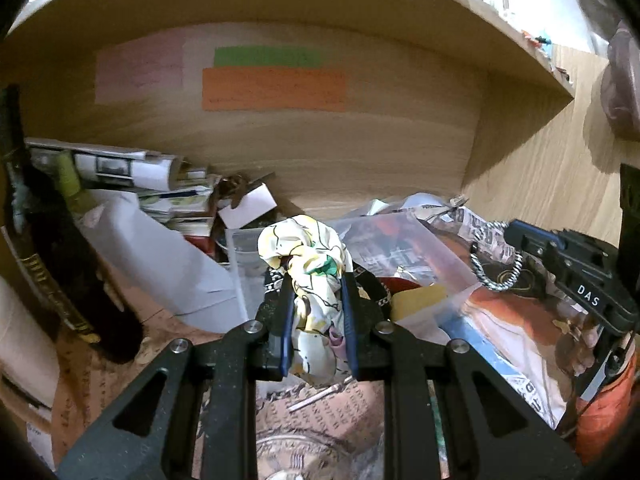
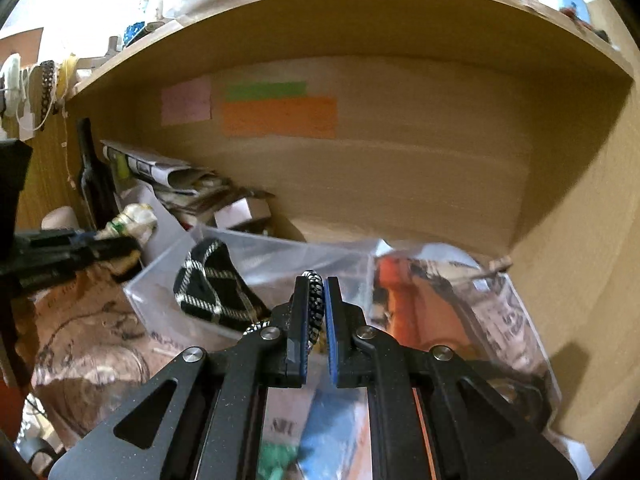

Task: Organize soft objects
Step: 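Carry the scrunchie and bracelet into the clear box and open both grippers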

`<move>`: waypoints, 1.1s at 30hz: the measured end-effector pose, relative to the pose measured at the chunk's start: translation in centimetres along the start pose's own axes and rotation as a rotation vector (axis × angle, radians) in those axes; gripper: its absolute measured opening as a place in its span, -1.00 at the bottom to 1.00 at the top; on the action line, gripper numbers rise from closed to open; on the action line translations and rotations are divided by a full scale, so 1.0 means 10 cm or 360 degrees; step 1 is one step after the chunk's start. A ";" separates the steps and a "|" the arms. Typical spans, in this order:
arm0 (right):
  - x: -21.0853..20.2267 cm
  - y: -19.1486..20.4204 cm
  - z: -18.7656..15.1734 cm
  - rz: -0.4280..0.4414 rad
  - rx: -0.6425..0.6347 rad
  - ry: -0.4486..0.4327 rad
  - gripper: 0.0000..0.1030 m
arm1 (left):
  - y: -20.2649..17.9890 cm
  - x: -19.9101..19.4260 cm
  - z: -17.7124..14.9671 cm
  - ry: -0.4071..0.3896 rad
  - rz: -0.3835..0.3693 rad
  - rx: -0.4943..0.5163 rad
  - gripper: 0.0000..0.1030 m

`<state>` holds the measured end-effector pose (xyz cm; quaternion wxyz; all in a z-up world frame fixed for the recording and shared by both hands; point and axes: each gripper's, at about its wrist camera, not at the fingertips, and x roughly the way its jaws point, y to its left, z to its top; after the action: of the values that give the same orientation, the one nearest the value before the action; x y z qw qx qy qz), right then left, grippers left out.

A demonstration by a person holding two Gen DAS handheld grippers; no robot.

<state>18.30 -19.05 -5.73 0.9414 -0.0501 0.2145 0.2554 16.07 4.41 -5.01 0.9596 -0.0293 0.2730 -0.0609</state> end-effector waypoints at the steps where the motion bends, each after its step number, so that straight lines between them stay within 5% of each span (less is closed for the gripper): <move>1: 0.03 0.02 0.02 0.0008 -0.0003 -0.0001 -0.87 | -0.01 0.03 0.01 0.0009 -0.0003 -0.0001 -0.60; 21: 1.15 0.01 0.07 -0.0001 0.0007 0.0314 -0.87 | 0.08 0.83 -0.05 0.0268 -0.0014 -0.0046 -0.56; 28: 1.29 0.01 -0.03 -0.0016 -0.0009 0.0433 -0.86 | 0.07 0.85 -0.06 0.0286 -0.0004 -0.0029 -0.24; 33: 1.18 0.03 0.01 -0.0020 -0.0024 0.0393 -0.34 | 0.06 0.75 -0.05 0.0253 -0.0008 -0.0023 -0.10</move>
<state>27.39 -13.31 -10.72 0.9090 -0.0896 0.3266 0.2429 22.18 4.02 -9.32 0.9346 -0.0320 0.3487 -0.0634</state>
